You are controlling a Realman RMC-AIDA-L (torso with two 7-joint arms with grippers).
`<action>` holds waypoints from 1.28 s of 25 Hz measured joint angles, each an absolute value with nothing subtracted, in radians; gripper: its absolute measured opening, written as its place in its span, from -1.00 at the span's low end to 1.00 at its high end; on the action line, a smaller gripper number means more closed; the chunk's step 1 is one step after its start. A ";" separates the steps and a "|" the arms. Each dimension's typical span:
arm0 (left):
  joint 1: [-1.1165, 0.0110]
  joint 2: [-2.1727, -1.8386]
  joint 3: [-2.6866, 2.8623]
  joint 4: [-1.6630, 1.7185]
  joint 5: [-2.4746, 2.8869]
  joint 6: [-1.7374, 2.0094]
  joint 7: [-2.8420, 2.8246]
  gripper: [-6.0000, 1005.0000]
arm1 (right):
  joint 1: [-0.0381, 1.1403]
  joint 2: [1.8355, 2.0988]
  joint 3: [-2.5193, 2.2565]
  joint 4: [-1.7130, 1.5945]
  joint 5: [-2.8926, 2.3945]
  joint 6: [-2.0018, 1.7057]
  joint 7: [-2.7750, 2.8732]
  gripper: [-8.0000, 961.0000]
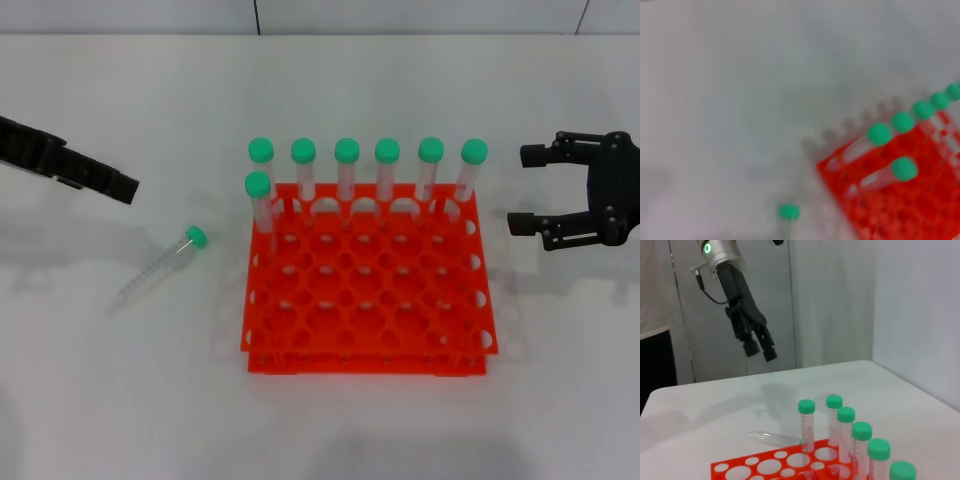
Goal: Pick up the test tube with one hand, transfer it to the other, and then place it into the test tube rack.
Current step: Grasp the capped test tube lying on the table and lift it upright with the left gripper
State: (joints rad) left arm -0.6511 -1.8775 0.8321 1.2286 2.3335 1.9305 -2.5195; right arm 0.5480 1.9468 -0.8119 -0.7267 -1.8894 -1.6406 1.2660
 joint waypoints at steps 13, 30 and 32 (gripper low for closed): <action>-0.789 -2.000 1.073 1.134 2.814 1.843 -2.575 0.72 | 0.546 1.960 -0.805 -0.727 -1.883 -1.624 1.263 0.82; -0.785 -2.031 1.118 0.959 2.833 1.656 -2.579 0.71 | 0.544 1.973 -0.805 -0.718 -1.881 -1.615 1.239 0.82; -0.790 -2.033 1.123 0.941 2.834 1.644 -2.578 0.71 | 0.544 1.974 -0.805 -0.717 -1.880 -1.615 1.239 0.82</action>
State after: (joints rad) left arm -0.7896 -2.0331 1.1235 0.9407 2.8337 1.6437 -2.5785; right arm 0.5444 1.9738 -0.8053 -0.7169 -1.8801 -1.6151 1.2392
